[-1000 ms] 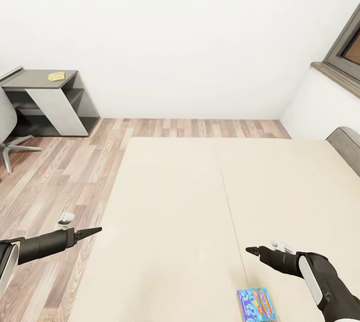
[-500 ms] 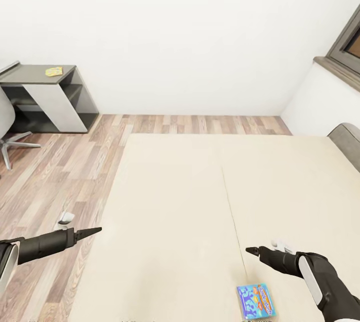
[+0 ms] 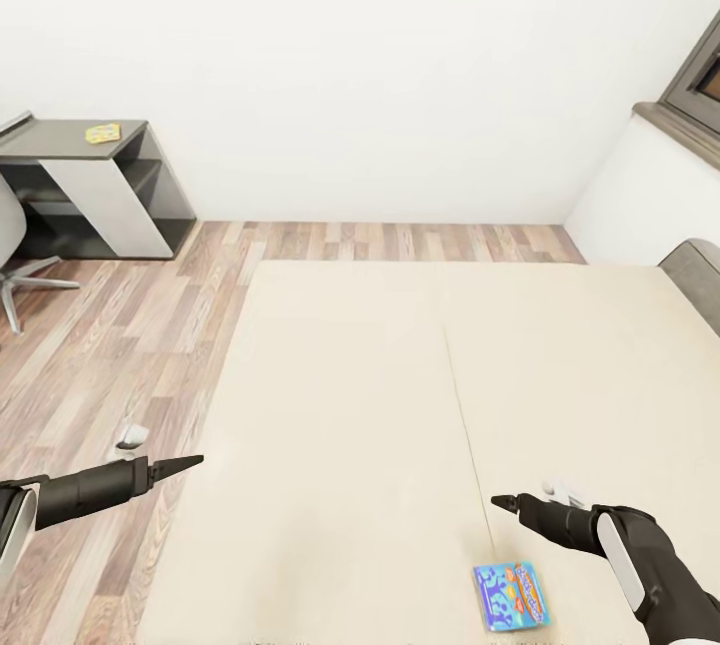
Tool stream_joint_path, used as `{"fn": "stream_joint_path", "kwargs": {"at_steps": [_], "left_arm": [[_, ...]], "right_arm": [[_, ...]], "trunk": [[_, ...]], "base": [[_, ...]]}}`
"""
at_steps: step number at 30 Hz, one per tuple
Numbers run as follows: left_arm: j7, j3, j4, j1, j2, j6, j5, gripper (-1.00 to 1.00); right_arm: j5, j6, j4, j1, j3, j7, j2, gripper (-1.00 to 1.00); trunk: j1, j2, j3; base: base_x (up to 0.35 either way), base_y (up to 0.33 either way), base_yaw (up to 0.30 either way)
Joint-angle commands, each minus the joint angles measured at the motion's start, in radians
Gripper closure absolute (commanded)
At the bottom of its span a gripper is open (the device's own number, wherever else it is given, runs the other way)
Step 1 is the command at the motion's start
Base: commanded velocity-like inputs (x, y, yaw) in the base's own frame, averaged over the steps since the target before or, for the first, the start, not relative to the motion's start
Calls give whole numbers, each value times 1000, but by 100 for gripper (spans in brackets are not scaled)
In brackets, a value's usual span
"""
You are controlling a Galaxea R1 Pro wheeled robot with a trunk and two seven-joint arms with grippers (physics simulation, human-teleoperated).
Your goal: Put all the toys in the child's room - the three board games (two on the bed and one on the table), the two jigsaw puzzles on the table, and the tennis ball on the table - inside the toy box on the table in the child's room.
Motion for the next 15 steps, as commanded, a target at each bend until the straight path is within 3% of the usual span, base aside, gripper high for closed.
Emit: {"fn": "stream_joint_path", "kwargs": {"at_steps": [1,15], "left_arm": [[-2,0,0,-1,0,10,3,-100],[-2,0,0,-1,0,10,3,-100]], "right_arm": [[1,6,-1,-1,-2,4,0,-100],[1,6,-1,0,-2,5,0,-100]], "trunk": [[0,-2,-3],[0,-2,-26]], "base": [[0,0,0],[0,0,0]]}}
